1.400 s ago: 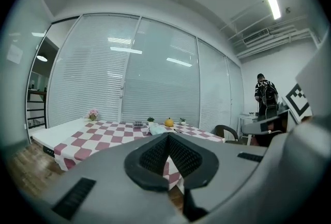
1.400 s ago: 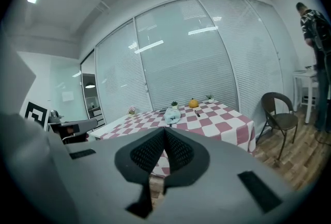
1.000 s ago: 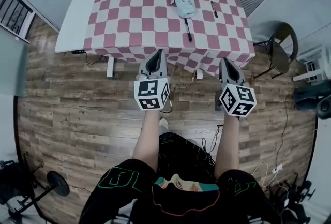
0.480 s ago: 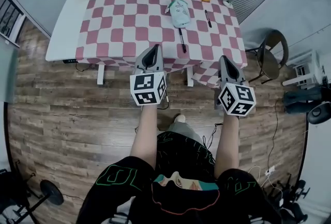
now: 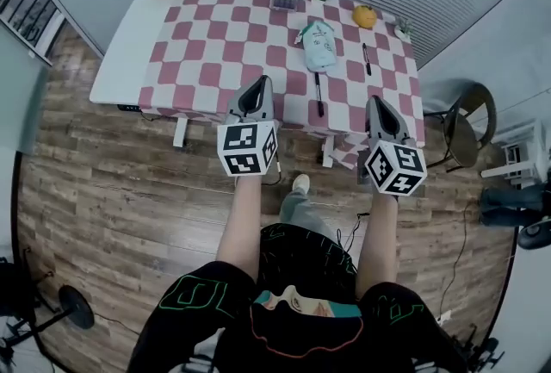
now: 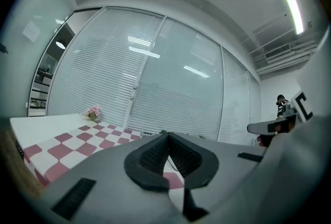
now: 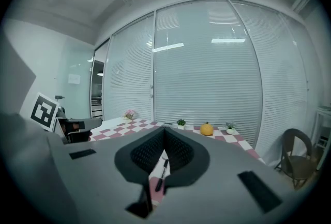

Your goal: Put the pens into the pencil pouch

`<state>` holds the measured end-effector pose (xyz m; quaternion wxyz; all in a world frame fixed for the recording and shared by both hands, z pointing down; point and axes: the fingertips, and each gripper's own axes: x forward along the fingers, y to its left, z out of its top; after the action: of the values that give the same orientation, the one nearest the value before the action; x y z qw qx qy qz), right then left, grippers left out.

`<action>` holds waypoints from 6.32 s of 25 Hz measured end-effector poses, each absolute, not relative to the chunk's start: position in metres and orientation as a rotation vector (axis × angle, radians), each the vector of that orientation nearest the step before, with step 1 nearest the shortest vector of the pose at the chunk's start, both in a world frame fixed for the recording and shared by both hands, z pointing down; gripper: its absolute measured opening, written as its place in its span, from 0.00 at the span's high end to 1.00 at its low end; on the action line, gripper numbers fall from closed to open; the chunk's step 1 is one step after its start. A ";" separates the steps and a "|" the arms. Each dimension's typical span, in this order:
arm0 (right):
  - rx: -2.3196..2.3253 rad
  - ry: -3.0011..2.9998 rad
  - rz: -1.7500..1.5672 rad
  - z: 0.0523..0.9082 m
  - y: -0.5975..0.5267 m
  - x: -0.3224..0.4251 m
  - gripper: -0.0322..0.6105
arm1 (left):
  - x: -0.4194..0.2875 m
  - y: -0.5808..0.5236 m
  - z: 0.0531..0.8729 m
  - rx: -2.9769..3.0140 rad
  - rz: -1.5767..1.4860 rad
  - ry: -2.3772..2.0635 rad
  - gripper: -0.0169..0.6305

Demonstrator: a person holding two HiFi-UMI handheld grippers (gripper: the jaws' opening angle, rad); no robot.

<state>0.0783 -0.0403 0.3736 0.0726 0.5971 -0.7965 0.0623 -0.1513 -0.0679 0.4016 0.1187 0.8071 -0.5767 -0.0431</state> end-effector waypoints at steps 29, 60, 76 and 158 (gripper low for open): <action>1.893 -2.481 0.517 0.423 -0.228 0.237 0.95 | -0.032 -0.233 0.420 2.335 0.207 -1.746 0.98; 1.868 -2.467 0.617 0.456 -0.311 0.249 0.95 | -0.004 -0.329 0.499 2.152 0.460 -1.498 0.93; 1.844 -2.390 0.749 0.499 -0.334 0.230 0.95 | 0.014 -0.363 0.573 2.052 0.649 -1.278 0.35; 1.310 -3.093 0.370 0.336 -0.257 0.192 0.90 | 0.090 -0.234 0.329 3.077 -0.356 -0.692 0.94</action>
<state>0.1916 -0.2570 0.3365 -0.1186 0.3848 -0.9088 0.1088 0.0898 -0.2340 0.3288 -0.0159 0.9694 -0.2179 -0.1122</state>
